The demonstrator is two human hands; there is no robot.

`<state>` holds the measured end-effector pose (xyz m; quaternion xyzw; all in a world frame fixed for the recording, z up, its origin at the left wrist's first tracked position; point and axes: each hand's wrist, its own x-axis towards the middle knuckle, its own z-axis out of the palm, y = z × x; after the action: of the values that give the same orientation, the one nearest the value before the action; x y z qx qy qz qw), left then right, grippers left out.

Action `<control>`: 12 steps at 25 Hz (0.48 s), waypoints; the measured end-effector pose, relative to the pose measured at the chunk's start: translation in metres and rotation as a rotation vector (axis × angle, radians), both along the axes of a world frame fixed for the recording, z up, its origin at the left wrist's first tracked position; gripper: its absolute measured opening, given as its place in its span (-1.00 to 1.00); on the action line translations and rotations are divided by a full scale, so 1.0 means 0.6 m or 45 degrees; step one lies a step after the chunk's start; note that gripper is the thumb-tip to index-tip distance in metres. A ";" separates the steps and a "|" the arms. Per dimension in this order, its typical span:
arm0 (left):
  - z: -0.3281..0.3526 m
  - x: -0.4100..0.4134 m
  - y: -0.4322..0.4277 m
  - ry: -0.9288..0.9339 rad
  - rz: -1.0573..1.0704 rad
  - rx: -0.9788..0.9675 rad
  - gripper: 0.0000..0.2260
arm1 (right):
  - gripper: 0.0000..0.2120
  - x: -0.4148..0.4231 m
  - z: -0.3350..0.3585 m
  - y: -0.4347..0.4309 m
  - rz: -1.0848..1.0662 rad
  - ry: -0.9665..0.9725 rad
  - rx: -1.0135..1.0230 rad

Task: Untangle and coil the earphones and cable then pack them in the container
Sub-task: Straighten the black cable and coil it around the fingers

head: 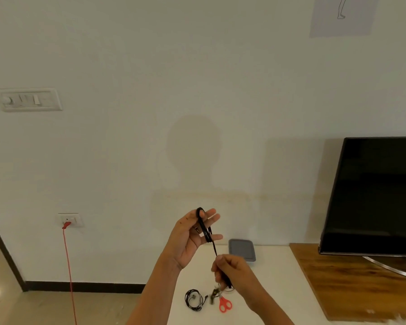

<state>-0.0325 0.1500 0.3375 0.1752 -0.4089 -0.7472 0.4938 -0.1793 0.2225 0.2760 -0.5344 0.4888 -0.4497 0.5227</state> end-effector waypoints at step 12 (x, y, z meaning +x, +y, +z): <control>-0.039 0.010 0.021 -0.951 0.007 -0.311 -0.72 | -0.82 -0.036 0.171 -0.026 -0.038 0.950 -0.269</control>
<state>-0.0264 0.1628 0.3141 0.3760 -0.6460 -0.5765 0.3301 -0.2007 0.2070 0.3789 -0.7051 0.6039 -0.2800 0.2445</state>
